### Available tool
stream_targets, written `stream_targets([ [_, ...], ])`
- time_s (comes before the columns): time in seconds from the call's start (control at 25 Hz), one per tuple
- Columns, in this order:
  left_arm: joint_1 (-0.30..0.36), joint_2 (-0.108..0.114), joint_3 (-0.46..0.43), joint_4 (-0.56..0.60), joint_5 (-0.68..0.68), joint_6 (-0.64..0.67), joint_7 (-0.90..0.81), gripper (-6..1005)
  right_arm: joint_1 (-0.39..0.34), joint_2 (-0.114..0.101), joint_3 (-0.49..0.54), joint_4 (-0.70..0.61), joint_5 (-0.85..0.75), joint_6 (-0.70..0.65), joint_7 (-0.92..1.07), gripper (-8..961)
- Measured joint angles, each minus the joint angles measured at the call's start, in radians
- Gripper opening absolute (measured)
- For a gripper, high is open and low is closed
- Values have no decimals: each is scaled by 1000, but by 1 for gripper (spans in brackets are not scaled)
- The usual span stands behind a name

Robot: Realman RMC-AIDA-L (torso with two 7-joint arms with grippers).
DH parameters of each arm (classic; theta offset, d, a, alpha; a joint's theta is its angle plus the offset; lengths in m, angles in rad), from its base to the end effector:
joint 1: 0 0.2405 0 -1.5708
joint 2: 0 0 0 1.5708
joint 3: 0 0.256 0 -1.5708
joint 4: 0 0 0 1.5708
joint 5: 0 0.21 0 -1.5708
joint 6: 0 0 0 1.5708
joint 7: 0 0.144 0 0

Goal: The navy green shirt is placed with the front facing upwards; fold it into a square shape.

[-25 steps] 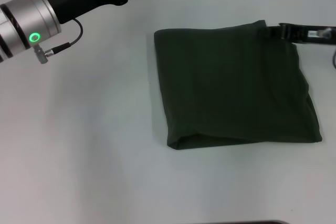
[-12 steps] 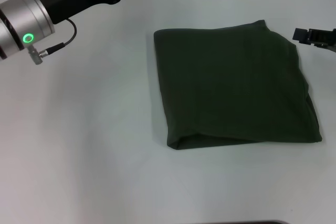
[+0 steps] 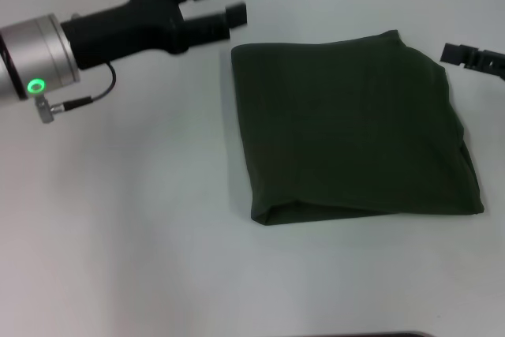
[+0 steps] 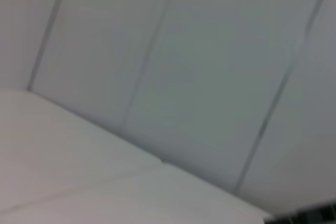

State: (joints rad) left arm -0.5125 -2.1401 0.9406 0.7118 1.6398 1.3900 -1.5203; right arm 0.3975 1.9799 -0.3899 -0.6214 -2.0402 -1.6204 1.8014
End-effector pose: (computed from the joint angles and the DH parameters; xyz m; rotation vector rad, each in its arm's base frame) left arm -0.2117 0.3507 -0.0206 -2.5835 -0.7340 -0.9731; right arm 0.3368 0.2970 0.0686 -2.2508 1.3673 0.8950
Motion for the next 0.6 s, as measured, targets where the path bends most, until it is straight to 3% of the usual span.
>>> stream_targets([
  [0.08,7,0,-6,16,61,35,-3,909,-1,-4,21,0,0,-8,-1,674],
  [0.2,29,-9,-10,42,123,64,4,909,-1,-7,46,0,0,-9,2,895],
  [0.36,76,-27,-6,65,142,85,85,909,1,-7,65,0,2,-1,-1,911],
  [0.6,106,-30,-11,34,143,107,210,910,13,0,88,1,2,30,-1,915],
])
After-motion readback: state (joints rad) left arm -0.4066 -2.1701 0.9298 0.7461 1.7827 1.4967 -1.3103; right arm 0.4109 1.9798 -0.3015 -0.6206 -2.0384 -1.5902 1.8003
